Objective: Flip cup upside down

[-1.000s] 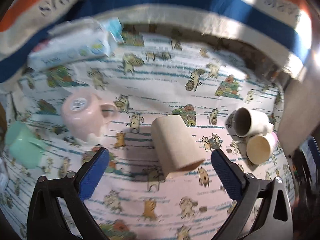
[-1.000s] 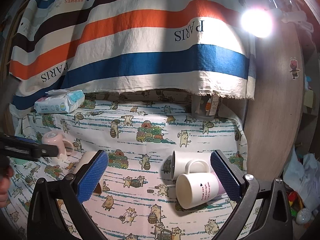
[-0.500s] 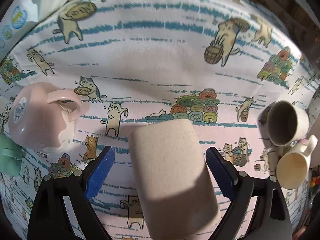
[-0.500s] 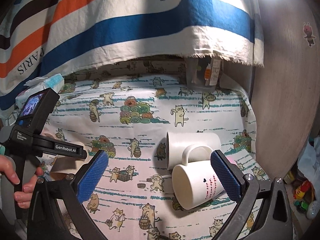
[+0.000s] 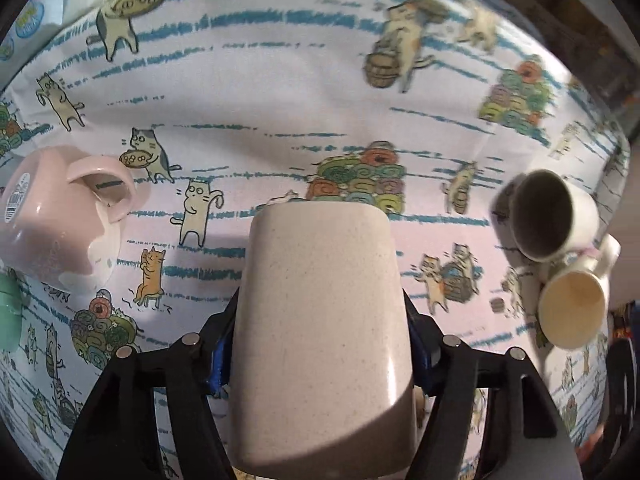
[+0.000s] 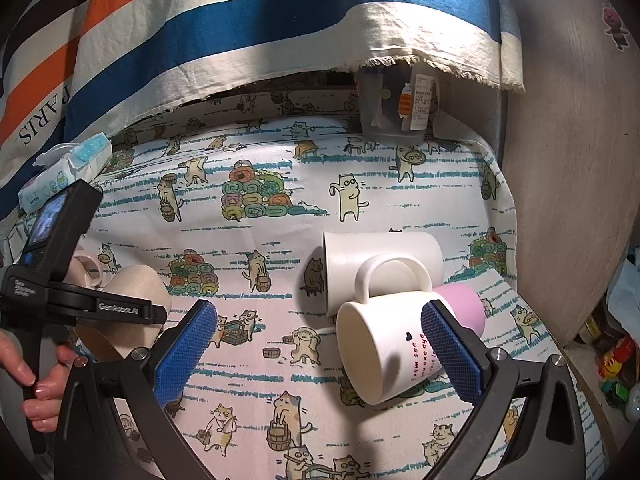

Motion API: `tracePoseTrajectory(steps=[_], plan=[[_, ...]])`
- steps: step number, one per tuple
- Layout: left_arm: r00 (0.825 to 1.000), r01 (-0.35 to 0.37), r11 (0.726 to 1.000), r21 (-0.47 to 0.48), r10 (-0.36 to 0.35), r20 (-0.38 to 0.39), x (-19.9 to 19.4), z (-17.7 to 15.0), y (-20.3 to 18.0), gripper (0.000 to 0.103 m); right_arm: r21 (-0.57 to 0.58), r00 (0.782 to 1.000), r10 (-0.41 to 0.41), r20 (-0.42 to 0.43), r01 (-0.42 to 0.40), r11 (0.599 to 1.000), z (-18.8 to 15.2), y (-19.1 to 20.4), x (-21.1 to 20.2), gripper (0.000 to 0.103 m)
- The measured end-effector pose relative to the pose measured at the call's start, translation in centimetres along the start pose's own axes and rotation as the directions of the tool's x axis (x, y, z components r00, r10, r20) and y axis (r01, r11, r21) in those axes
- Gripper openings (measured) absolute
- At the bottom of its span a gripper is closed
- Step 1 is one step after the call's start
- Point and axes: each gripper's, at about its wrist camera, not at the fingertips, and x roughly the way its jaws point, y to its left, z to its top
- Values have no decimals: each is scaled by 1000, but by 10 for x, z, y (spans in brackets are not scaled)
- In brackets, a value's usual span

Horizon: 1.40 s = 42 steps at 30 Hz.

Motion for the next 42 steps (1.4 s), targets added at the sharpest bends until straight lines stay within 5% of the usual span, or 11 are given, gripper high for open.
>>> tracePoseTrajectory(steps=[9,14,17,19,24,29,31,38,39,42], plan=[[992,68,982,174,-85,92,-64,-48,-4,67,86,993,109,-52,-105,991,-4,-7,-6,102],[981,163,967,196,-180,74,-77,-68,-4,67,229,943,306,-134,-271,935,-8,-8,8,96],[973,192,954,229,-215,79,-80,-81,-12,67,326,869,461,-179,-390,861,-15,0,21,94],[972,198,949,245,-223,78,-79,-88,-15,67,395,799,566,-202,-462,794,-20,9,31,93],[964,232,933,276,-259,65,-74,-95,-21,67,491,697,677,-236,-516,702,-34,26,49,88],[953,259,918,300,-294,77,-75,-97,-25,67,552,557,797,-233,-599,580,-40,39,55,87],[952,261,918,298,-296,77,-75,-97,-24,67,560,558,791,-252,-582,589,-43,40,59,78],[929,318,899,301,-359,91,-80,-98,-16,67,621,499,834,-233,-584,523,-48,33,67,75],[922,335,894,297,-376,93,-82,-98,-15,67,633,479,847,-230,-588,504,-49,32,69,76],[913,349,888,300,-394,104,-85,-98,-14,67,703,372,907,-195,-592,394,-57,33,79,76]])
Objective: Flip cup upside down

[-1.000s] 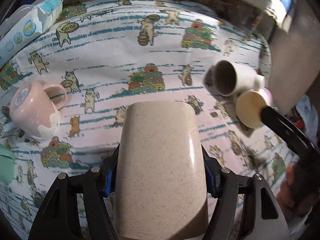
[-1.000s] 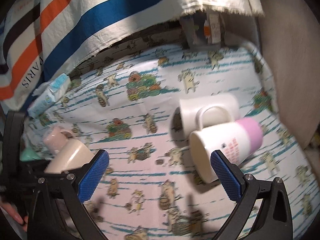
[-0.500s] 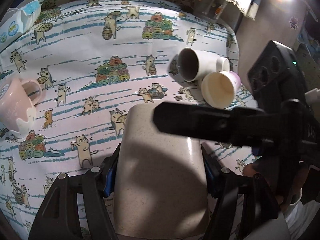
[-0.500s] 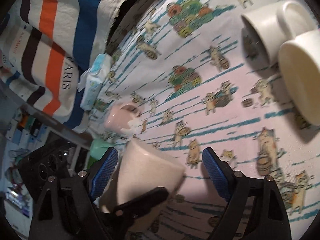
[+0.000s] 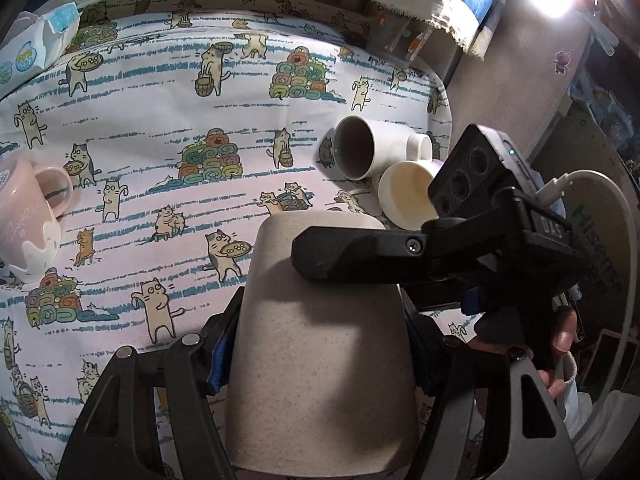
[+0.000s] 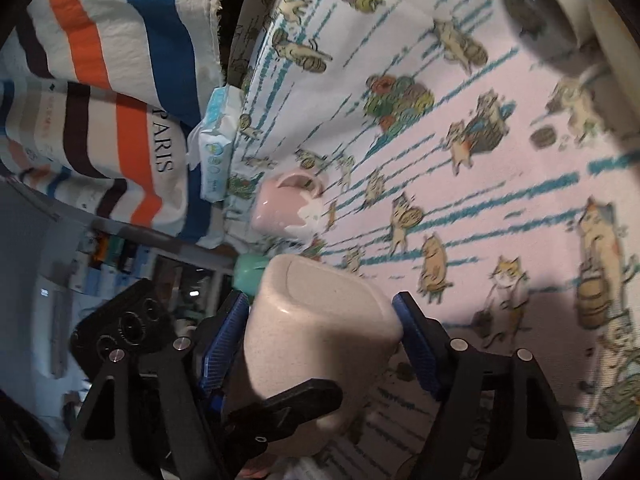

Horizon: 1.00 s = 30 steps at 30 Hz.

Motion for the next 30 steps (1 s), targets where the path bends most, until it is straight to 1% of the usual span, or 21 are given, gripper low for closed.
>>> tracePoseTrajectory(steps=[2,3,4,5,6,7,9,11,14,17,19,22,23,24,28,30], plan=[[1000,-9,1000,6,9,1,0,0,-1,68,22,999,32,-5,-32,999,-2,-2,2,75],[1000,-15,1000,8,15,-3,1,0,-1,68,22,1000,26,6,-26,999,-3,-1,1,74],[1000,-28,1000,11,28,-9,2,0,-1,74,14,1000,5,23,-5,1000,-4,1,0,71],[998,-56,998,19,57,-14,2,0,-1,83,-2,998,-29,47,29,1000,-4,5,-2,70],[997,-82,996,31,83,-8,2,-1,-2,86,-21,996,-63,67,64,998,-5,9,-4,69],[996,-90,995,39,90,1,0,-2,-1,88,-50,990,-108,94,113,992,-6,15,-7,69],[995,-97,994,41,97,5,-2,-4,2,88,-92,980,-146,136,159,983,-7,24,-13,69],[995,-99,994,37,98,9,-5,-5,5,89,-137,965,-187,182,213,967,-8,36,-18,68],[994,-108,994,29,108,17,-12,-8,11,89,-192,930,-267,251,318,928,-10,53,-23,68],[992,-127,992,27,126,27,-19,-11,16,89,-225,899,-307,311,384,895,-11,66,-28,68],[990,-139,990,17,138,31,-23,-14,21,89,-241,868,-347,356,444,863,-12,75,-32,68],[987,-157,988,-3,157,40,-29,-18,30,89,-265,808,-413,420,544,796,-12,87,-32,68],[985,-166,986,-11,166,44,-31,-19,33,89,-271,785,-437,440,580,769,-13,89,-31,68],[983,-177,984,-18,178,48,-32,-20,37,89,-274,755,-464,464,620,735,-15,92,-29,68],[971,-224,973,-49,227,69,-40,-25,50,89,-293,654,-532,537,737,609,-26,101,-13,68],[963,-251,966,-66,255,82,-44,-27,56,89,-304,633,-544,551,759,576,-31,103,-6,68]])
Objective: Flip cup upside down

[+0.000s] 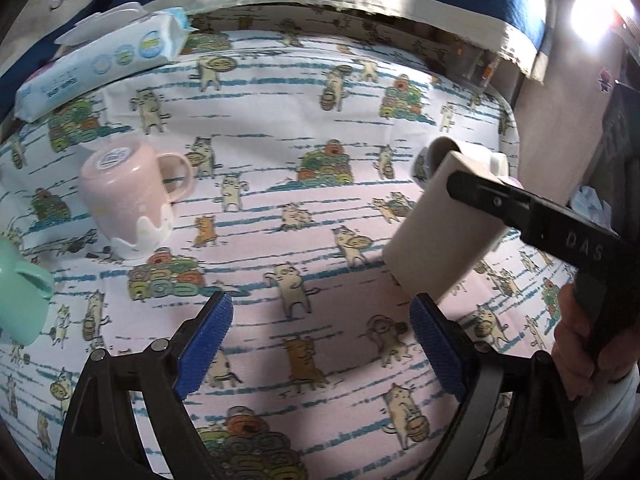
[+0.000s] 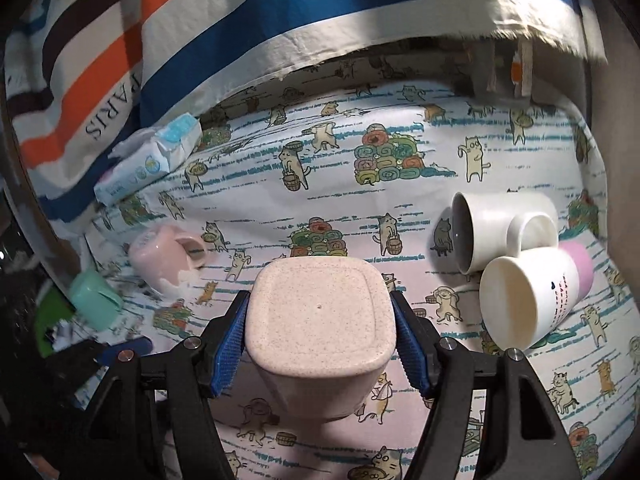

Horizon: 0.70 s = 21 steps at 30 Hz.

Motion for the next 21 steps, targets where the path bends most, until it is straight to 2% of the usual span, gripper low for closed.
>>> tracePoseTrajectory(steps=[5,12,14,15,16,18,21], plan=[[995,-78,997,-14,79,60,-10,-4,11,89,-30,1000,-30,-5,30,999,-7,14,7,69],[982,-106,994,-29,109,153,-27,-7,16,89,-70,998,-63,9,63,996,-10,25,11,69],[976,-116,993,-31,120,183,-32,-7,16,89,-76,998,-58,25,60,995,-11,27,8,75],[972,-122,992,-32,126,197,-35,-7,15,89,-82,997,-61,37,64,995,-10,28,5,85],[967,-127,991,-34,132,217,-39,-7,14,89,-90,996,-68,59,73,993,-10,30,1,89],[954,-134,990,-40,140,264,-48,-7,13,89,-110,991,-80,107,92,990,-11,33,-9,89],[923,-144,988,-51,153,353,-64,-8,11,90,-136,982,-95,165,118,984,-11,35,-25,90]])
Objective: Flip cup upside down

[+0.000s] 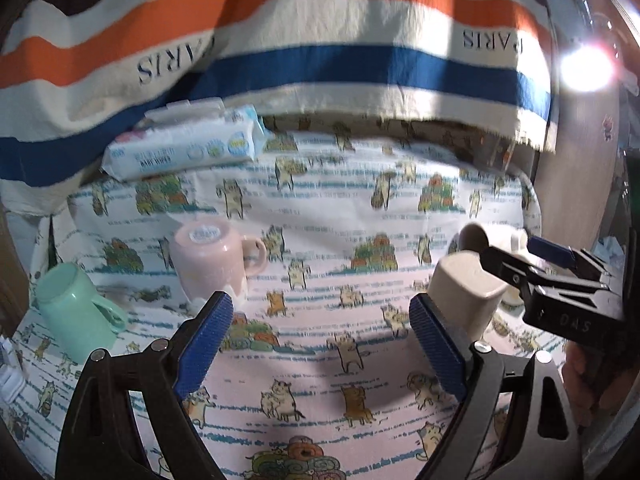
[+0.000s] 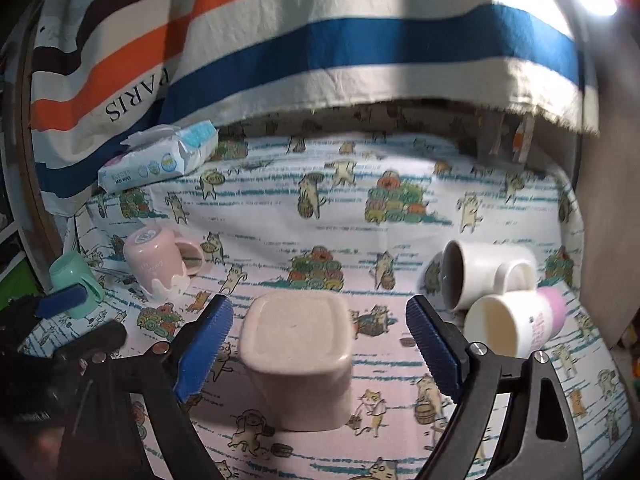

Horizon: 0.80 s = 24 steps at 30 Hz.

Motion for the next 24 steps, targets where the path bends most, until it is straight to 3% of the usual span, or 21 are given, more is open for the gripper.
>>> tracePoseTrajectory(steps=[2,4,9,14,24], plan=[[998,-7,1000,-5,7,65,-11,2,0,95,-6,999,-13,45,13,1000,0,-4,-12,91],[991,-12,1000,-7,13,132,-22,4,-2,98,-13,994,-35,99,36,999,0,-8,-26,103],[972,-4,1000,-5,5,236,-40,1,-8,102,-51,962,-107,253,124,991,-11,-14,-62,103],[973,3,1000,-19,2,231,-37,-7,-13,103,-71,941,-122,315,151,986,-27,-17,-80,103],[972,-7,1000,-12,10,233,-30,-26,-19,103,-17,947,-118,299,129,991,-47,-34,-73,103]])
